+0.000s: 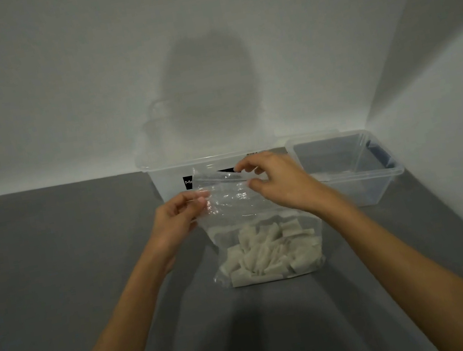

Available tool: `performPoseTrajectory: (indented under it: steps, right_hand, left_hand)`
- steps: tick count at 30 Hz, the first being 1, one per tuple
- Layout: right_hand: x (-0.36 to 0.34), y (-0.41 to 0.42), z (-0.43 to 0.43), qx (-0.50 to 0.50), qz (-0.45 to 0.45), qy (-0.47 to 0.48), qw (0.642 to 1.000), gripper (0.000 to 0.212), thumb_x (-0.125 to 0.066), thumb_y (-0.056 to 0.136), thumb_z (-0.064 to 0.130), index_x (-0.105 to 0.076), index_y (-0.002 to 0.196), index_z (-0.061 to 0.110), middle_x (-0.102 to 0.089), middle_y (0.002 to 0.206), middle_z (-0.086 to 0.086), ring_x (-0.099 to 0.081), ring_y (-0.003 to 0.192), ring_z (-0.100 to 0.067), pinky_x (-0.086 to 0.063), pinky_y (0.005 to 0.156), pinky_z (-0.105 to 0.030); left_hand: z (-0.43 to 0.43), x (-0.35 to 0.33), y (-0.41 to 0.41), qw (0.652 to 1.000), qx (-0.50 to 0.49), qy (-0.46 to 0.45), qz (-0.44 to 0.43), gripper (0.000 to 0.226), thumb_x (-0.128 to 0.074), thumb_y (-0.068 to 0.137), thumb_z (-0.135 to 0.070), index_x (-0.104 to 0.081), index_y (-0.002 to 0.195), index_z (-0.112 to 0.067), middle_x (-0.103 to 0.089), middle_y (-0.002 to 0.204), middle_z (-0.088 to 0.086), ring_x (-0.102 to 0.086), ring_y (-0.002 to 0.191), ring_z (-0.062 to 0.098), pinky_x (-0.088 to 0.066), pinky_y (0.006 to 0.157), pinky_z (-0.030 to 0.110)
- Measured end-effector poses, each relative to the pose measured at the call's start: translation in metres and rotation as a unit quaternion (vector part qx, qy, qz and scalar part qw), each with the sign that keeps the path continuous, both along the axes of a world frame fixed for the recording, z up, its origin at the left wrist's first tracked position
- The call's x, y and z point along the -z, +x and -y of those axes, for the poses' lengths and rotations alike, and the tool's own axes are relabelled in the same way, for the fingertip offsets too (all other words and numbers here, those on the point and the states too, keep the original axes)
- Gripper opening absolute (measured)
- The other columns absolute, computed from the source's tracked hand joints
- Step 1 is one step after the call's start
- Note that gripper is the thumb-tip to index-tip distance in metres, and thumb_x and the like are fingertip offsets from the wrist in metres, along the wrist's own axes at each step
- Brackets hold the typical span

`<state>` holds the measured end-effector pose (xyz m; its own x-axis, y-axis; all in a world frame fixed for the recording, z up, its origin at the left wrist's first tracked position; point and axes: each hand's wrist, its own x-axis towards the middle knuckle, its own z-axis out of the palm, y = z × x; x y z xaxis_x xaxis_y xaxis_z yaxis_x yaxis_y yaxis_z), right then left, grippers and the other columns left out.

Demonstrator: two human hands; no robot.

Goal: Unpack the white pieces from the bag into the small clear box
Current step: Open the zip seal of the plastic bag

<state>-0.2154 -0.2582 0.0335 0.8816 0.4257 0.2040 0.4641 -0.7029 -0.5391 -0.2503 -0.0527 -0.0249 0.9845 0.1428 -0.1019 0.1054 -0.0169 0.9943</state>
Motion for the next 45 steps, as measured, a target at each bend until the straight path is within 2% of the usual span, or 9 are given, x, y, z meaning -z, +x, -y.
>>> performPoseTrajectory:
  steps: [3, 5, 9, 21, 24, 28, 35, 40, 45]
  right_hand:
    - [0.001, 0.007, -0.011, -0.016, -0.007, -0.073, 0.997, 0.038, -0.058, 0.091, 0.020, -0.055, 0.129, 0.020, -0.058, 0.125, 0.002, -0.051, 0.112, -0.010, -0.040, 0.095, -0.028]
    - [0.000, 0.012, -0.010, 0.004, -0.004, -0.089, 0.996, 0.033, -0.060, 0.089, 0.022, -0.060, 0.122, 0.021, -0.064, 0.111, 0.002, -0.057, 0.106, -0.015, -0.046, 0.093, -0.037]
    - [-0.011, 0.013, -0.002, 0.026, -0.032, -0.016, 0.999, 0.011, -0.069, 0.085, 0.020, -0.074, 0.095, 0.019, -0.072, 0.087, 0.005, -0.065, 0.086, -0.010, -0.050, 0.082, -0.026]
    - [-0.028, -0.006, -0.001, -0.007, -0.047, 0.016, 0.999, 0.012, -0.073, 0.080, 0.036, -0.074, 0.085, 0.025, -0.070, 0.073, 0.007, -0.065, 0.069, -0.007, -0.053, 0.078, -0.031]
    - [-0.027, -0.011, -0.006, 0.010, -0.007, 0.012, 1.000, 0.009, -0.075, 0.078, 0.031, -0.071, 0.084, 0.025, -0.066, 0.070, 0.008, -0.062, 0.065, -0.008, -0.051, 0.070, -0.029]
    - [-0.028, -0.010, -0.002, 0.042, -0.037, 0.068, 0.996, 0.007, -0.070, 0.085, 0.021, -0.075, 0.084, 0.016, -0.072, 0.068, -0.001, -0.069, 0.060, -0.012, -0.057, 0.071, -0.026]
    - [-0.032, -0.023, 0.002, 0.045, -0.227, 0.184, 0.955, 0.010, -0.063, 0.089, 0.004, -0.073, 0.088, -0.001, -0.072, 0.070, -0.013, -0.070, 0.063, -0.018, -0.052, 0.056, -0.021]
    - [-0.024, -0.035, -0.002, 0.045, -0.206, 0.189, 0.959, 0.011, -0.068, 0.082, 0.002, -0.076, 0.081, 0.010, -0.072, 0.073, -0.017, -0.064, 0.067, -0.019, -0.052, 0.065, -0.025]
    - [-0.009, -0.047, -0.007, 0.055, -0.192, 0.185, 0.962, 0.015, -0.070, 0.079, 0.001, -0.073, 0.092, 0.009, -0.072, 0.073, -0.015, -0.071, 0.073, -0.020, -0.058, 0.076, -0.031]
  left_hand:
    - [0.000, -0.008, -0.002, 0.998, 0.029, 0.026, 0.047, 0.014, -0.064, 0.089, -0.013, -0.071, 0.100, -0.015, -0.072, 0.083, -0.006, -0.066, 0.076, -0.002, -0.044, 0.073, 0.020]
    - [0.000, -0.011, -0.004, 0.996, 0.036, 0.037, 0.072, 0.017, -0.063, 0.089, -0.006, -0.069, 0.104, -0.005, -0.071, 0.089, 0.001, -0.066, 0.074, -0.003, -0.045, 0.068, 0.010]
    - [-0.003, -0.016, -0.005, 0.995, 0.035, 0.041, 0.089, 0.019, -0.064, 0.088, -0.010, -0.068, 0.107, -0.008, -0.071, 0.094, 0.001, -0.066, 0.077, -0.005, -0.045, 0.064, 0.003]
    - [0.009, -0.038, 0.004, 0.984, 0.051, 0.066, 0.156, 0.007, -0.068, 0.085, -0.018, -0.072, 0.083, -0.013, -0.070, 0.072, -0.004, -0.063, 0.072, 0.004, -0.049, 0.072, 0.020]
    - [0.011, -0.038, 0.004, 0.985, 0.027, 0.074, 0.152, 0.006, -0.071, 0.083, -0.024, -0.072, 0.081, -0.019, -0.071, 0.077, 0.000, -0.064, 0.075, 0.007, -0.049, 0.075, 0.025]
    - [0.022, -0.042, -0.013, 0.950, -0.137, 0.186, 0.212, 0.012, -0.071, 0.083, -0.025, -0.061, 0.090, -0.024, -0.058, 0.087, -0.010, -0.055, 0.077, 0.002, -0.041, 0.066, 0.005]
    - [0.060, -0.026, -0.040, 0.995, -0.032, 0.023, 0.091, 0.021, -0.066, 0.088, -0.027, -0.061, 0.083, -0.007, -0.067, 0.069, 0.006, -0.069, 0.062, 0.014, -0.057, 0.062, 0.029]
    - [0.072, -0.024, -0.040, 0.995, -0.057, -0.072, 0.050, 0.037, -0.073, 0.080, -0.039, -0.059, 0.083, -0.005, -0.071, 0.071, 0.011, -0.072, 0.070, 0.022, -0.060, 0.068, 0.031]
    - [0.072, -0.018, -0.043, 0.992, -0.060, -0.113, 0.020, 0.023, -0.068, 0.085, -0.020, -0.063, 0.090, 0.002, -0.072, 0.080, 0.017, -0.072, 0.077, 0.026, -0.060, 0.069, 0.029]
